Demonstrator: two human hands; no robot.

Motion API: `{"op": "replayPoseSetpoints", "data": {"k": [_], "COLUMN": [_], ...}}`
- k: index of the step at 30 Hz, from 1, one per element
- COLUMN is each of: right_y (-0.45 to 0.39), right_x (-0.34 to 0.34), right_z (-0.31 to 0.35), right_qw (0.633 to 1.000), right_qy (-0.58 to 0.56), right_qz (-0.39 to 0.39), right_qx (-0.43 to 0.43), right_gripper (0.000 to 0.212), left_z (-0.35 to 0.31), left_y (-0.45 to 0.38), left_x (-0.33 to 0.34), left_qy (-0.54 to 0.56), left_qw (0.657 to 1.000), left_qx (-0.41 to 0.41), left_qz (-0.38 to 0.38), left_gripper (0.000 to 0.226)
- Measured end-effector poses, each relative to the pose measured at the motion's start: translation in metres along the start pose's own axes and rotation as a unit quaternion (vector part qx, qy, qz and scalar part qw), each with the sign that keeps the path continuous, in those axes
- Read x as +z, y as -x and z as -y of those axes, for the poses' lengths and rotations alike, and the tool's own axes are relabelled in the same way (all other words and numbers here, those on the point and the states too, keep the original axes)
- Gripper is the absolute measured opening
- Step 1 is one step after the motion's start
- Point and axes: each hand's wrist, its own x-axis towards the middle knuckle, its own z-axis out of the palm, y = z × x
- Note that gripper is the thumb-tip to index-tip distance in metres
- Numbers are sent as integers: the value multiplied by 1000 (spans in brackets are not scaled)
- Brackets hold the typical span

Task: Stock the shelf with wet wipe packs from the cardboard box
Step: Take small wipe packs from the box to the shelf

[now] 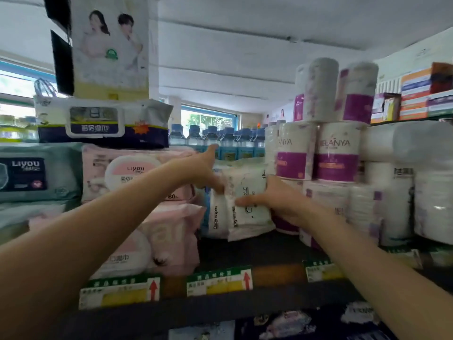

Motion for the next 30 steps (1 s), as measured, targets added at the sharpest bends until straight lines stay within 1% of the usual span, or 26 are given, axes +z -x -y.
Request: {"op": "replayPoseSetpoints", "data": {"k": [2, 4, 6, 7, 9, 10, 12, 13, 15, 18, 20, 22, 25, 27, 28, 30], "right_y": [-6, -10, -11, -11, -8, -8, -8, -8, -9, -14, -23, -27, -12, 10, 24, 55], "right_x": [1, -2, -10, -16, -29, -35, -45, -48, -50, -36, -24, -15, -8, -6, -5, -3], "right_z": [-7, -10, -9, -9, -9, -10, -13, -14, -14, -17, -26, -31, -22, -8, -2, 8], "right_qw": [991, 979, 977, 981, 989, 991, 987, 985, 981, 980, 967, 944, 915, 901, 907, 932], "right_qy": [121, 194, 210, 195, 142, 122, 123, 135, 158, 157, 208, 288, 357, 383, 374, 323], "right_qz": [42, 48, 31, 19, -28, -55, -94, -102, -91, -49, -67, -119, -184, -203, -194, -166], "right_qx": [30, 35, 17, 14, 17, 20, 29, 38, 60, 116, 131, 107, 32, 0, -6, 2], "right_gripper": [35, 30, 26, 24, 24, 29, 36, 37, 33, 27, 33, 40, 31, 29, 28, 16], "left_z": [1, -2, -5, -6, -5, -4, -1, 0, 0, -1, -4, -8, -15, -19, -22, -32], "left_y": [-8, -13, -19, -22, -27, -28, -28, -27, -25, -21, -20, -16, -5, 6, 12, 25], "left_x": [7, 14, 19, 21, 24, 25, 28, 29, 30, 30, 32, 33, 29, 26, 26, 27], "left_qy": [-122, -225, -289, -303, -305, -301, -295, -292, -291, -326, -341, -329, -313, -298, -282, -231], "left_qw": [992, 973, 956, 952, 950, 950, 951, 952, 953, 943, 938, 940, 935, 934, 935, 939], "left_qx": [-7, -5, 13, 20, 26, 25, 11, 5, 4, 26, 56, 96, 153, 181, 192, 226], "left_qz": [41, 55, 45, 46, 62, 75, 92, 94, 89, 66, 36, -2, -58, -83, -92, -120], "left_gripper": [89, 66, 56, 54, 50, 48, 42, 40, 39, 46, 53, 55, 42, 35, 33, 30]}}
